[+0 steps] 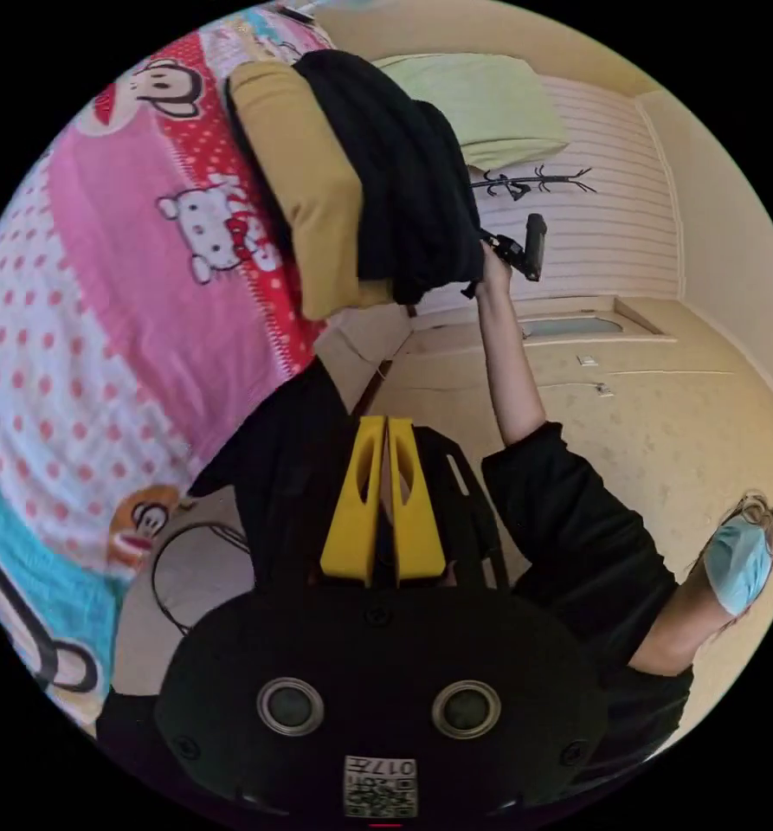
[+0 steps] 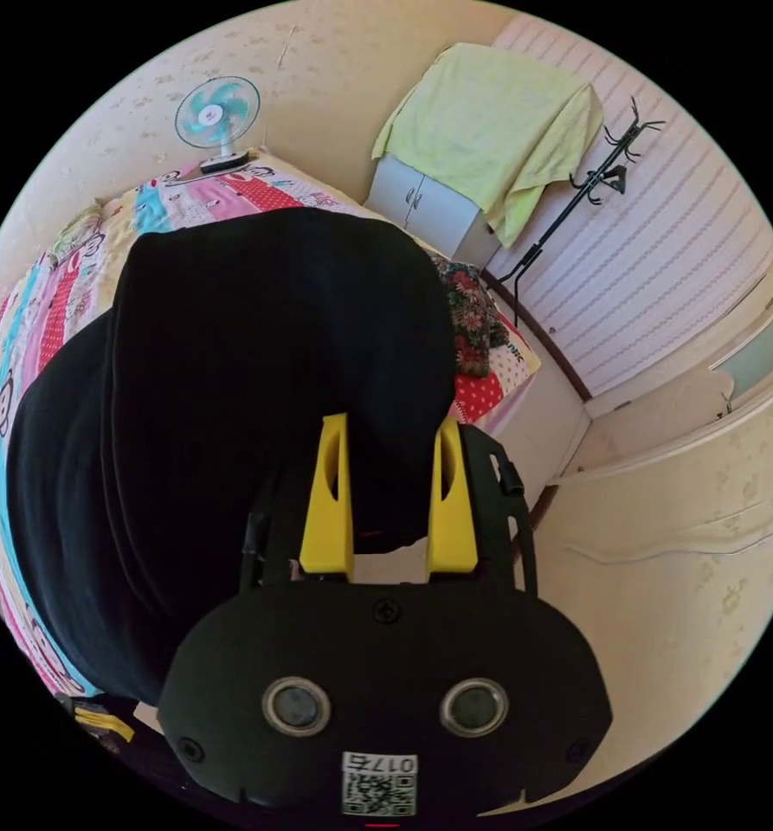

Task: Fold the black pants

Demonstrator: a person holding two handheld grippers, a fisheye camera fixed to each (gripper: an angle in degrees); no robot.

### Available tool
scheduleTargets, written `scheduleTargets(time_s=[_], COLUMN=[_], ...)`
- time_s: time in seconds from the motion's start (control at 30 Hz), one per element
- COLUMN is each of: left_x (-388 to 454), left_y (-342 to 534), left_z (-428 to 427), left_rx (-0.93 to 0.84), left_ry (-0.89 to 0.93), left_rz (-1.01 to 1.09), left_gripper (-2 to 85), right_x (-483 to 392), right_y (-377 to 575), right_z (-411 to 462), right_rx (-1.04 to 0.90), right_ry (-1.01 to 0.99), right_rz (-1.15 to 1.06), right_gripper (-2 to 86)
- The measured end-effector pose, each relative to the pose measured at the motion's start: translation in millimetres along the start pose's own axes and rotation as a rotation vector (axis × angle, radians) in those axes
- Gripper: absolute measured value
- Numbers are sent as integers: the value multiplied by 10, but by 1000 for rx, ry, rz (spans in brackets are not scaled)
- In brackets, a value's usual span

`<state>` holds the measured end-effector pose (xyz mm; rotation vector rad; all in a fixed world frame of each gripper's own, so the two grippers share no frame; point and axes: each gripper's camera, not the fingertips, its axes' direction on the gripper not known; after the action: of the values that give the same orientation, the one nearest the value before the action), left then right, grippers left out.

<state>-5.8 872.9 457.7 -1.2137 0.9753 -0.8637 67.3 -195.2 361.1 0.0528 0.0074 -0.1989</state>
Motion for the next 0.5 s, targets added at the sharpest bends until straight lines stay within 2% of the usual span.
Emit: scheduleTargets(time_s=[0.07, 0.13, 0.2, 0.27, 0.33, 0.4, 0.47, 0.5], left_x=[-506, -773, -837, -755, -658, -551, -513, -488], left_y=[499, 1045, 1716, 2124, 2401, 2582, 2634, 2658], left_z=[-371, -738, -1196, -1504, -1772, -2118, -2369, -2519], left_rx=[59, 162, 307, 372, 384, 383, 365, 357], left_ry=[-36, 19, -12, -134, -273, -469, -582, -629], left_rz=[-228, -301, -366, -415, -467, -519, -560, -572], left_gripper=[-10, -10, -10, -10, -10, -10, -10, -10], right_x=[-41, -69, -221, -540, -1142, -1617, -2103, -2455], right_y=[94, 311, 434, 510, 585, 661, 777, 909], right_z=[-161, -511, -732, -863, -911, -999, -1157, -1310], right_rx=[17, 111, 104, -4, -252, -346, -309, -214], right_ry=[-5, -27, -45, -115, -246, -282, -53, 136], right_rz=[1, -8, -82, -263, -493, -591, -642, -691], right_gripper=[120, 100, 95, 94, 84, 39, 22, 16])
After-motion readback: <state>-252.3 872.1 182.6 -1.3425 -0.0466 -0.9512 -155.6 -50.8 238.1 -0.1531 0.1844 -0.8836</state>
